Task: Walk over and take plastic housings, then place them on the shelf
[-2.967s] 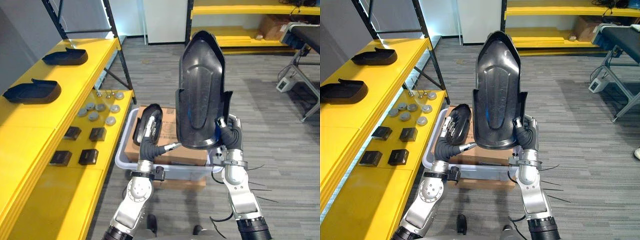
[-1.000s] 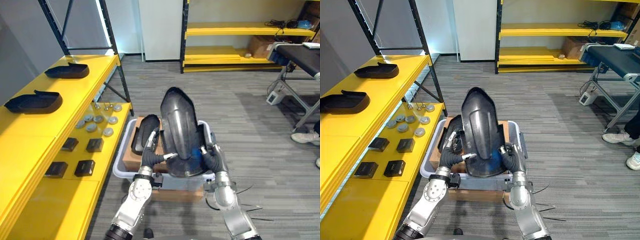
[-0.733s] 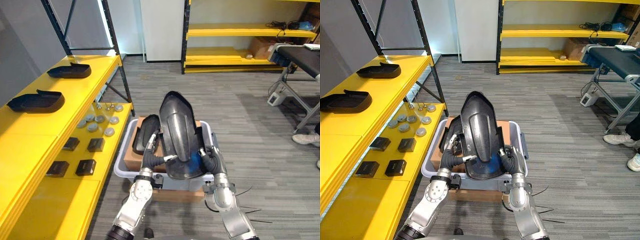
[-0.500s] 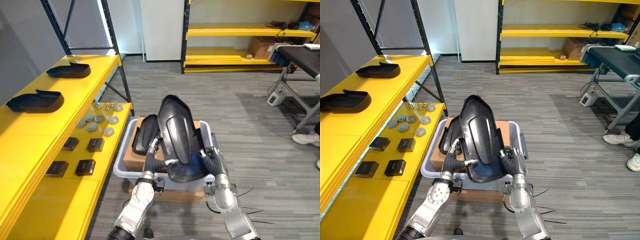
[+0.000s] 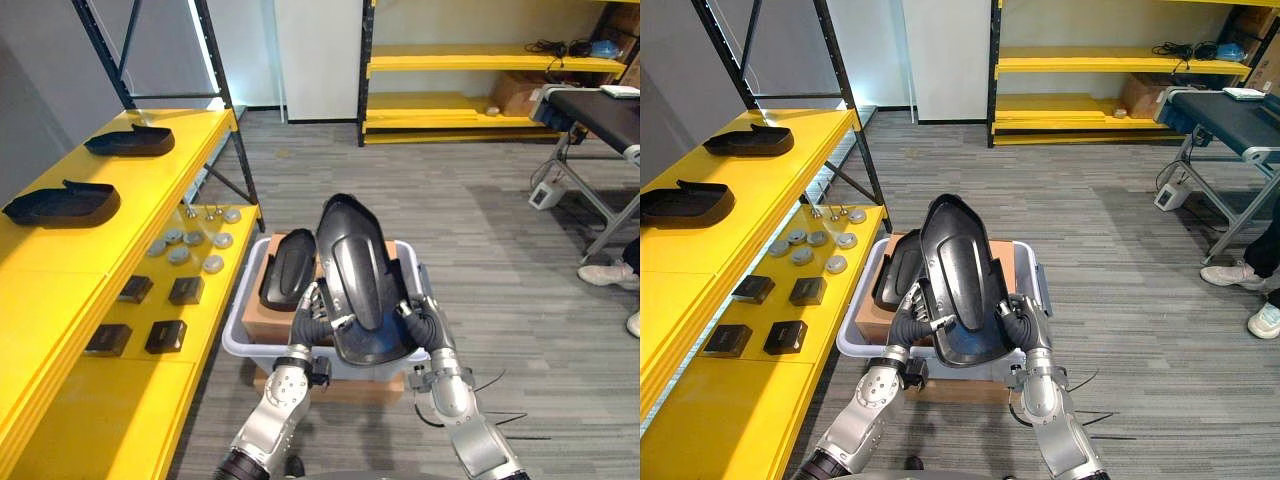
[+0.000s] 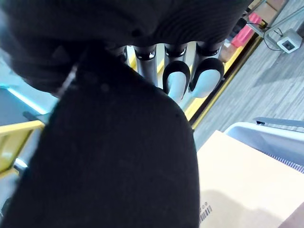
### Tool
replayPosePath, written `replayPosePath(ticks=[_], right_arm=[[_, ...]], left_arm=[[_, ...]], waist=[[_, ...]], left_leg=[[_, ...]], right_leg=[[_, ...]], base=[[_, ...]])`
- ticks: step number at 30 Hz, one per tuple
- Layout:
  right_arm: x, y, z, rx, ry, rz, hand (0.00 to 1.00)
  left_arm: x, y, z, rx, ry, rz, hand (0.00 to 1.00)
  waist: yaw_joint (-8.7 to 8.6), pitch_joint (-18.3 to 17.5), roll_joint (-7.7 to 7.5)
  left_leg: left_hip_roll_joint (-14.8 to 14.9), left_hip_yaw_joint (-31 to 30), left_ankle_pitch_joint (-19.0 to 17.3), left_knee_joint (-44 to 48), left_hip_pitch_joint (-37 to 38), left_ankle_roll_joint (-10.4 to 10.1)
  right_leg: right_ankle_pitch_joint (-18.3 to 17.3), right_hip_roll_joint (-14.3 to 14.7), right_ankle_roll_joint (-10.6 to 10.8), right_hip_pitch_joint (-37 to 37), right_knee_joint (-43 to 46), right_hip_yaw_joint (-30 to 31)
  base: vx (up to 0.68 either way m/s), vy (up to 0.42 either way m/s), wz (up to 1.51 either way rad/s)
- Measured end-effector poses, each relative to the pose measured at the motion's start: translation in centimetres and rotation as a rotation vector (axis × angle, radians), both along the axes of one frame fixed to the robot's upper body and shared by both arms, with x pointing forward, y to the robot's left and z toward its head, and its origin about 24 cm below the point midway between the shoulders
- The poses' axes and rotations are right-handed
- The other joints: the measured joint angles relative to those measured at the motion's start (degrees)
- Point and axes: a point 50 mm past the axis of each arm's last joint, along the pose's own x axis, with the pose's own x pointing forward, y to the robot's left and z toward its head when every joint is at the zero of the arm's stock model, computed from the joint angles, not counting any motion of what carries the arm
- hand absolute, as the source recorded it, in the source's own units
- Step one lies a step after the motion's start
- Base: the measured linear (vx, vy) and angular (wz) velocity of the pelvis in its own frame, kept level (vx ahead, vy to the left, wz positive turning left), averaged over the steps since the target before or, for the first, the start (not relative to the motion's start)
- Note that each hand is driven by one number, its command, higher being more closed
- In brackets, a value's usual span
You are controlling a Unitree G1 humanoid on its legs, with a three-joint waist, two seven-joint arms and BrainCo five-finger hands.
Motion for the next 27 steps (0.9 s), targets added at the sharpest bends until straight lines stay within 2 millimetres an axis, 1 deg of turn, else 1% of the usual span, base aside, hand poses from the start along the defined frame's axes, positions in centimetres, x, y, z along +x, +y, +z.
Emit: replayPosePath(ticks=[1, 4, 5, 6, 7, 13, 17, 20, 22, 23, 25, 27], right_arm=[[0.1, 0.3, 0.6, 0.007, -0.024, 0.01, 1.0], [0.3, 0.4, 1.0, 0.01, -0.041, 0.015, 1.0], [0.3, 0.4, 1.0, 0.01, -0.041, 0.015, 0.0], [0.3, 0.4, 1.0, 0.01, -0.041, 0.017, 0.0], [0.2, 0.5, 1.0, 0.012, -0.04, 0.021, 0.0], [0.1, 1.0, 1.0, 0.044, -0.034, 0.041, 0.0], [0.1, 1.4, 1.1, 0.098, -0.03, 0.057, 0.0], [0.1, 1.6, 1.3, 0.174, -0.031, 0.077, 0.0], [0.3, 1.9, 1.5, 0.211, -0.036, 0.082, 0.0], [0.3, 2.0, 1.8, 0.231, -0.045, 0.083, 0.0], [0.3, 2.1, 2.9, 0.26, -0.089, 0.084, 0.0], [0.4, 2.2, 3.4, 0.284, -0.112, 0.075, 0.0]], left_arm=[[-0.1, -0.3, 0.2, -0.007, -0.012, -0.012, 1.0], [0.1, -0.3, 0.4, -0.005, -0.026, -0.014, 1.0], [0.1, -0.2, 0.4, -0.001, -0.026, -0.015, 1.0], [0.1, -0.2, 0.4, 0.0, -0.026, -0.015, 1.0], [0.1, -0.2, 0.3, 0.004, -0.02, -0.012, 1.0], [0.2, 0.1, 0.0, 0.022, 0.011, 0.009, 1.0], [0.4, 0.4, -0.1, 0.028, 0.019, 0.029, 1.0], [0.5, 0.6, 0.0, 0.026, 0.018, 0.042, 1.0], [0.6, 0.7, 0.1, 0.015, 0.017, 0.055, 1.0], [0.6, 0.6, 0.2, 0.006, 0.016, 0.06, 1.0], [0.7, 0.3, 0.5, -0.016, 0.007, 0.053, 1.0], [0.9, 0.2, 0.9, -0.033, -0.005, 0.055, 1.0]], waist=[[-0.01, -0.1, 0.16], [0.02, -0.1, 0.17], [-0.01, -0.1, 0.18], [0.0, -0.1, 0.19], [-0.01, -0.1, 0.19], [-0.07, -0.1, 0.26], [0.02, -0.1, 0.26], [0.03, -0.1, 0.25], [-0.01, -0.1, 0.24], [-0.02, -0.1, 0.24], [0.01, -0.1, 0.18], [-0.04, -0.1, 0.16]], left_leg=[[0.1, 0.0, 0.0, 0.0, 0.0, 0.0], [0.3, 0.1, -0.1, 0.0, 0.0, -0.2], [0.5, 0.2, -0.1, 0.0, 0.0, -0.2], [0.5, 0.3, -0.1, 0.0, 0.0, -0.2], [0.6, 0.4, -0.1, 0.0, 0.0, -0.2], [0.7, 0.5, -0.3, 0.0, 0.0, -0.4], [0.6, 0.5, -0.3, 0.0, 0.1, -0.5], [0.7, 0.5, -0.3, 0.0, 0.3, -0.5], [0.4, 0.6, -0.3, -0.2, 0.4, -0.5], [0.4, 0.6, -0.3, -0.3, 0.5, -0.5], [0.3, 0.6, -0.3, -0.3, 0.7, -0.5], [0.3, 0.6, -0.3, -0.3, 0.7, -0.5]], right_leg=[[0.0, 0.1, 0.0, 0.0, -0.1, 0.0], [0.0, 0.3, 0.0, 0.1, -0.4, 0.1], [0.0, 0.5, -0.1, 0.1, -0.5, 0.2], [0.1, 0.6, -0.1, 0.1, -0.7, 0.3], [0.4, 0.7, -0.6, 0.2, -0.9, 0.4], [0.4, 0.8, -0.6, 0.3, -1.2, 0.5], [0.4, 0.8, -0.6, 0.4, -1.2, 0.5], [0.4, 0.8, -0.7, 0.6, -1.1, 0.5], [0.2, 0.9, -0.6, 0.5, -0.9, 0.5], [-0.2, 0.9, -0.1, 0.5, -0.7, 0.5], [-0.4, 0.8, -0.1, 0.6, -0.5, 0.5], [-0.5, 0.8, -0.2, 0.5, -0.4, 0.5]], base=[[0.0, 0.0, 0.0], [0.0, -0.002, -0.01], [0.0, -0.008, -0.04], [0.0, -0.011, -0.06], [0.01, -0.011, -0.05], [0.0, -0.001, -0.01], [0.0, 0.0, 0.0], [0.0, 0.0, 0.0], [0.0, 0.0, 0.0], [0.0, 0.0, 0.0], [0.0, 0.0, 0.0], [0.0, 0.0, 0.0]])
